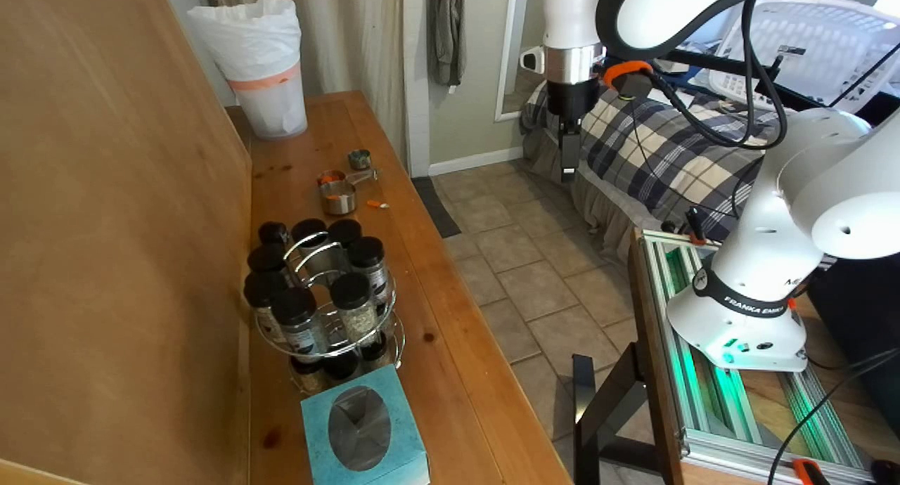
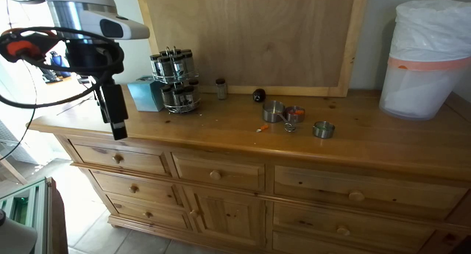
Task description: Open the drawer
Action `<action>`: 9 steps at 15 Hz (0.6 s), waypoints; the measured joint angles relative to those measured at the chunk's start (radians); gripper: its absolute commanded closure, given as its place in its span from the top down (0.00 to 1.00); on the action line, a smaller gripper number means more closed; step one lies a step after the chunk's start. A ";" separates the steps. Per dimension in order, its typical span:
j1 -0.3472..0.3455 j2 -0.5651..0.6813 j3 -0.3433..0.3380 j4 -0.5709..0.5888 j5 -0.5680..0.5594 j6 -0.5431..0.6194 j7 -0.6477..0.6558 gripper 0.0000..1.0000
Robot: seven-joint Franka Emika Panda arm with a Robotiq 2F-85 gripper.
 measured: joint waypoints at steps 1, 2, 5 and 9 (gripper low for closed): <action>0.002 0.001 0.000 0.000 0.002 0.000 0.000 1.00; 0.007 0.004 0.001 0.001 0.008 0.009 0.002 1.00; 0.033 0.041 0.020 0.013 0.027 0.042 0.022 1.00; 0.042 0.132 0.049 0.023 -0.017 0.058 -0.012 1.00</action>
